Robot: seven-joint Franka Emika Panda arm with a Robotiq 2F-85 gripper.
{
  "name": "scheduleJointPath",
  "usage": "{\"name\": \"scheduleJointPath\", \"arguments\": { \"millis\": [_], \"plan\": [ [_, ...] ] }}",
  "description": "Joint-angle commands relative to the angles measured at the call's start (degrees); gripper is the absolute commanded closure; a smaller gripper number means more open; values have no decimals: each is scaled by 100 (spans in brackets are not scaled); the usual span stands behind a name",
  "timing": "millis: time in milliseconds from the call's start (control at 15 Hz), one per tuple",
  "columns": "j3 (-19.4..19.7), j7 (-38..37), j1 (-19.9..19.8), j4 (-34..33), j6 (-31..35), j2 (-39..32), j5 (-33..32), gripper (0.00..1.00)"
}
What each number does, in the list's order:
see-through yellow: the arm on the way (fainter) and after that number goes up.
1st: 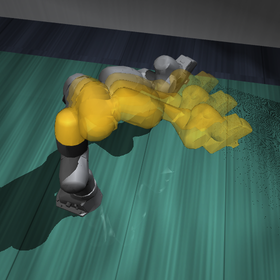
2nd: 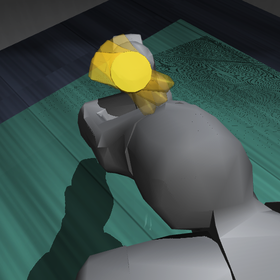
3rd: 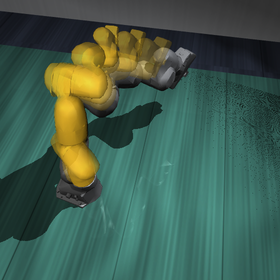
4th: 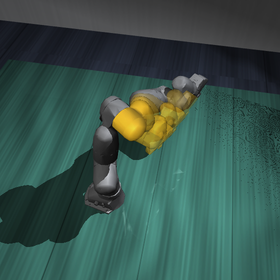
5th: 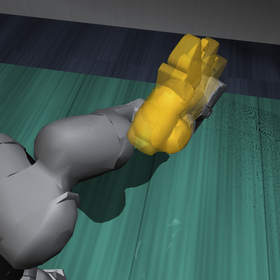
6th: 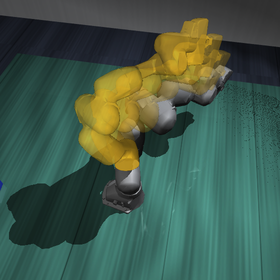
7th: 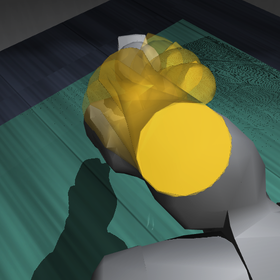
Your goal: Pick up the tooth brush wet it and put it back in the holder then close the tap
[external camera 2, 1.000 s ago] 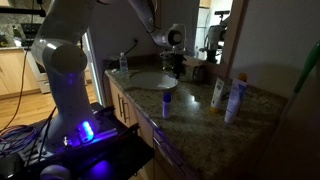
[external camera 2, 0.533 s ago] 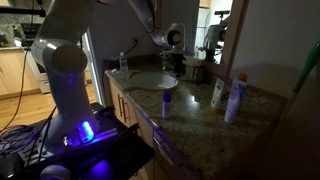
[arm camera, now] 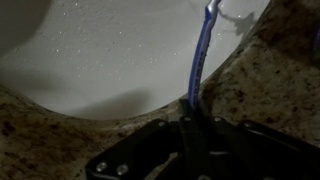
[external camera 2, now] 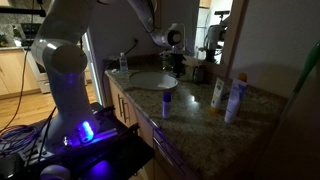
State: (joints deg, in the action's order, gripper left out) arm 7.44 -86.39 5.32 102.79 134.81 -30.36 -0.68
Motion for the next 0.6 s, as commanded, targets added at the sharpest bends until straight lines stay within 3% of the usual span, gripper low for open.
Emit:
{"name": "scheduleJointPath", "arguments": {
  "millis": [0,333,400,533],
  "plan": [
    [-3,2,-4,-9,-13,-1,-1,91],
    [-3,2,-4,-9,-16,-1,-1,91],
    [-3,2,-4,-9,-16,-1,-1,98],
    [137,110,20,187,-140,276,-286,98]
  ]
}}
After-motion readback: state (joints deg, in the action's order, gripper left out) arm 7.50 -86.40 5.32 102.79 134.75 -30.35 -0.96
